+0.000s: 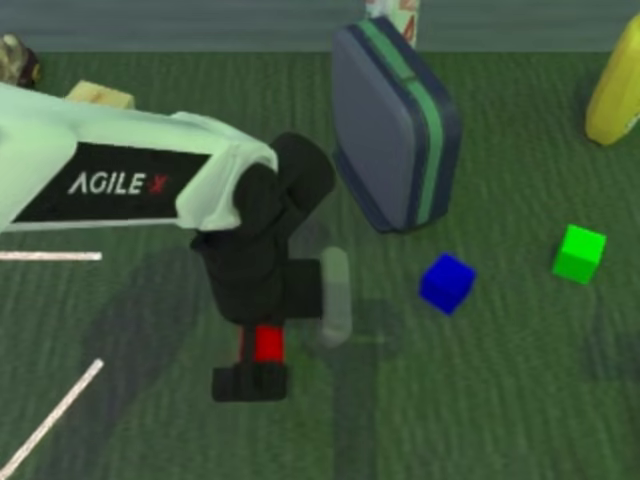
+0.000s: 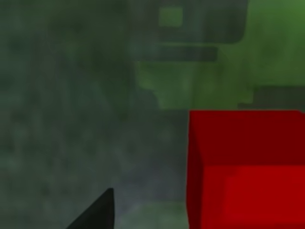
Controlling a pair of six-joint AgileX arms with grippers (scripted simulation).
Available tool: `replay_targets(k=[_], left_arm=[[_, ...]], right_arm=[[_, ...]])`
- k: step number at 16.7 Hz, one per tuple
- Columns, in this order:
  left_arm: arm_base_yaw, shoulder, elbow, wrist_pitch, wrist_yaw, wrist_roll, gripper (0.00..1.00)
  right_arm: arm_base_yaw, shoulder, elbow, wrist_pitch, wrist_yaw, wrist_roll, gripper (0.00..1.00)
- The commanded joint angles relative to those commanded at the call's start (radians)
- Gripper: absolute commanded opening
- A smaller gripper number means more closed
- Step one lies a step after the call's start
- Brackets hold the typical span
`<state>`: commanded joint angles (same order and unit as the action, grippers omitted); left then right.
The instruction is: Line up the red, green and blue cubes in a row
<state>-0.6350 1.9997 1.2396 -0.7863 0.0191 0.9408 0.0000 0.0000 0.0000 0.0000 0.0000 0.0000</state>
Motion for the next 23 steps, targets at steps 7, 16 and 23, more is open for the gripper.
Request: replay_targets(k=[7, 16, 23], left_arm=[[0.018, -0.099, 0.126, -0.233, -0.001, 0.001, 1.0], [0.06, -0.191, 0.047, -0.181, -0.006, -0.039, 1.0], [0.274, -0.703, -0.346, 0.075, -0.024, -0.264, 1.0]], right_arm=[[0.0, 0.0, 0.0, 0.0, 0.0, 0.0, 1.0], [0.011, 0.104, 0.101, -0.067, -0.002, -0.06, 1.0], [0.051, 0.681, 0.572, -0.373, 0.0, -0.332, 1.0]])
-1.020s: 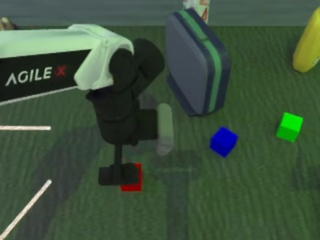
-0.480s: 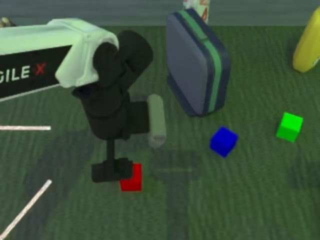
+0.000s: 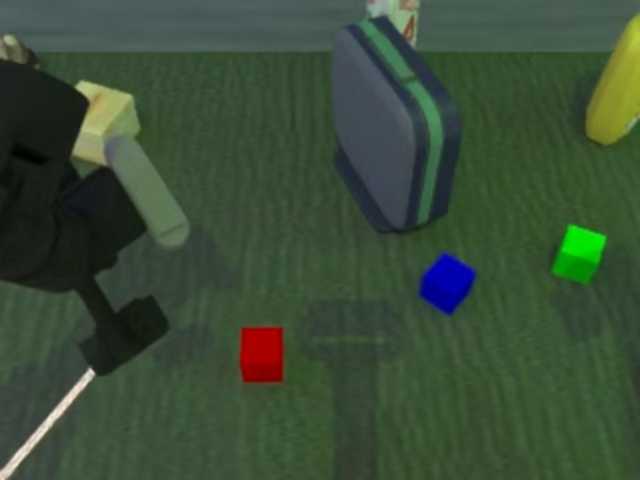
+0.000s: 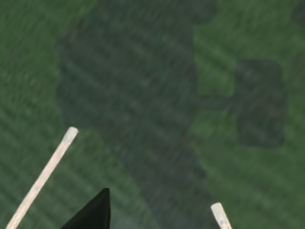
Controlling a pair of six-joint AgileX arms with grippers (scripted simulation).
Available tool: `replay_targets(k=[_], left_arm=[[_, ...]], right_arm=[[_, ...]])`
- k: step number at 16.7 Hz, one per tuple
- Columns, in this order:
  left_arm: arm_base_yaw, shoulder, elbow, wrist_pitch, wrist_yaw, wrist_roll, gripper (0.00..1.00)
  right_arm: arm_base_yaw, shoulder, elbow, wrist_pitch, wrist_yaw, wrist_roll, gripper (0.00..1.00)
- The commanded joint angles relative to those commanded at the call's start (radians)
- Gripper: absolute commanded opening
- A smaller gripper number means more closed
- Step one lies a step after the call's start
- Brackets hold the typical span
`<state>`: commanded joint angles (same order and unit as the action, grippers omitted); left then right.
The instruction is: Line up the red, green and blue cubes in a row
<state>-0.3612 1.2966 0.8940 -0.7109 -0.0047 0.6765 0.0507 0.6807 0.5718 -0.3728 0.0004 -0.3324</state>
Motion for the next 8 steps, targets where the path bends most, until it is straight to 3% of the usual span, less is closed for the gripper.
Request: replay_targets(k=[8], left_arm=[[0.254, -0.794, -0.586, 0.385, -0.01, -0.37, 1.0]], right_arm=[[0.056, 0.902, 0.627, -0.438, 0.007, -0.378, 1.0]])
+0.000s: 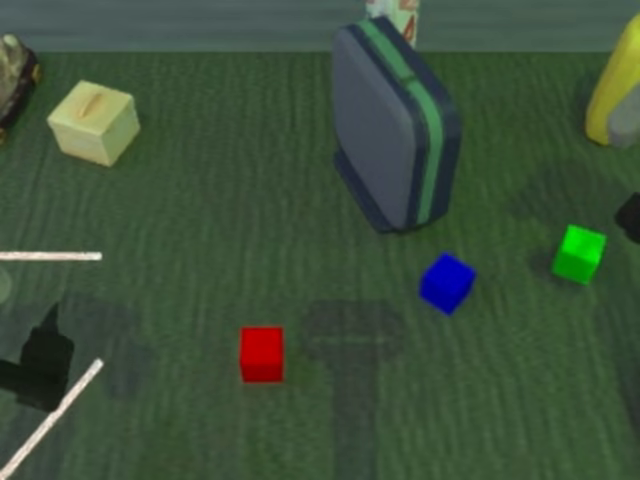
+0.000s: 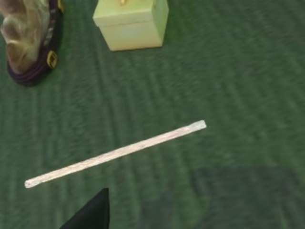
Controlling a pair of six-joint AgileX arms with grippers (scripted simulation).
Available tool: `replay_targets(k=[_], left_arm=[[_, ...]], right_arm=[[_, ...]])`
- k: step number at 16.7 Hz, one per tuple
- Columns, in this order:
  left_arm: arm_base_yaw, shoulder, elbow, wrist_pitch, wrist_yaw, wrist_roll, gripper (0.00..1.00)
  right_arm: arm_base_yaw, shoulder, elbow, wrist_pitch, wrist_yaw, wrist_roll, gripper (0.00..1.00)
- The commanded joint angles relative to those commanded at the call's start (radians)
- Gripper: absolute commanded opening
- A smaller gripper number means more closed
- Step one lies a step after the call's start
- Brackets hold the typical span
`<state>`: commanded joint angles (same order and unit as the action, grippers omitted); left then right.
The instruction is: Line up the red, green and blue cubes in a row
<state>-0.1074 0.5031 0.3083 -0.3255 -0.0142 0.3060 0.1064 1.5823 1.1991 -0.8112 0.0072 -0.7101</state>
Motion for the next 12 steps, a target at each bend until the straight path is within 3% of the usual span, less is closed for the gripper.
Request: replay_targets(k=[6, 12], left_arm=[[0.101, -0.374, -0.249, 0.236, 0.01, -0.224, 1.0], [0.127, -0.503, -0.308, 0.326, 0.014, -0.306, 1.0]], right_arm=[[0.031, 0.427, 0.354, -0.225, -0.001, -0.203, 1.0], [0.042, 0.566, 0.478, -0.289, -0.005, -0.269, 1.0]])
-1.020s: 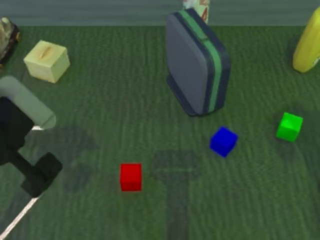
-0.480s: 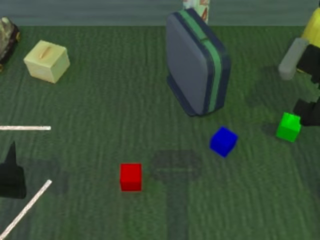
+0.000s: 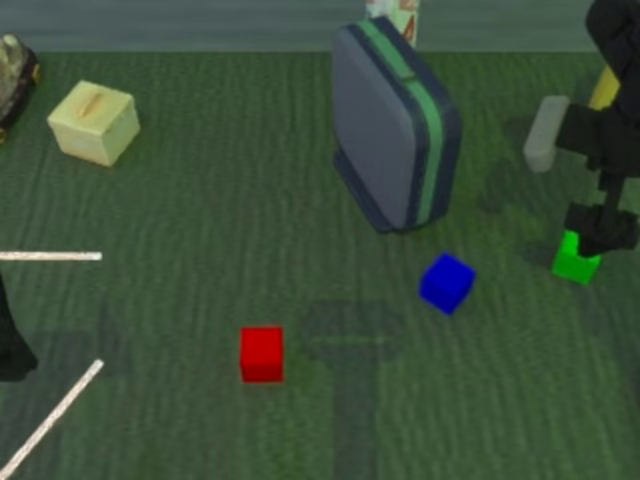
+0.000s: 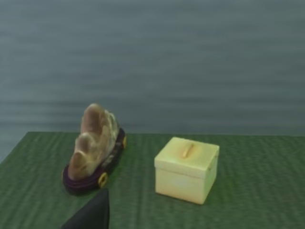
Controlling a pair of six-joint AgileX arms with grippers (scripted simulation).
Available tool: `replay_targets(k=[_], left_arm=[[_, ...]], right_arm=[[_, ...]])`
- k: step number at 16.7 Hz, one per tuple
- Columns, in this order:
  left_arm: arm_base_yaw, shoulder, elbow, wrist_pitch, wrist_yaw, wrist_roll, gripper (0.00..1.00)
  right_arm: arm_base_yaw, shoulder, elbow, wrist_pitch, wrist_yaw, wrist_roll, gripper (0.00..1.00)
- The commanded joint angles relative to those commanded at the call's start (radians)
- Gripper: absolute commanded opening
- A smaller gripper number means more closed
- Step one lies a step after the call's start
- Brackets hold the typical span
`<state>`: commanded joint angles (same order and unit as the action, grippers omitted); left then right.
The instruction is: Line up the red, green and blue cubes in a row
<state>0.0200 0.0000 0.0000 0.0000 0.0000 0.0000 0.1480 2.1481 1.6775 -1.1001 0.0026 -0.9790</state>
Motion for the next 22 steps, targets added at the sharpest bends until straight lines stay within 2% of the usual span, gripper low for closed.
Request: replay_targets(k=[5, 11, 16, 22], left_arm=[[0.0, 0.0, 0.0, 0.0, 0.0, 0.0, 1.0], [0.0, 0.0, 0.0, 0.0, 0.0, 0.0, 1.0], [0.0, 0.0, 0.0, 0.0, 0.0, 0.0, 1.0], [0.0, 0.0, 0.0, 0.0, 0.0, 0.0, 1.0]], right_arm=[[-0.003, 0.005, -0.016, 0.019, 0.0, -0.001, 1.0], [0.001, 0.095, -0.134, 0.237, 0.001, 0.003, 1.0], [0.001, 0.112, -0.153, 0.265, 0.001, 0.003, 1.0], [0.001, 0.112, -0.153, 0.265, 0.001, 0.003, 0.55]])
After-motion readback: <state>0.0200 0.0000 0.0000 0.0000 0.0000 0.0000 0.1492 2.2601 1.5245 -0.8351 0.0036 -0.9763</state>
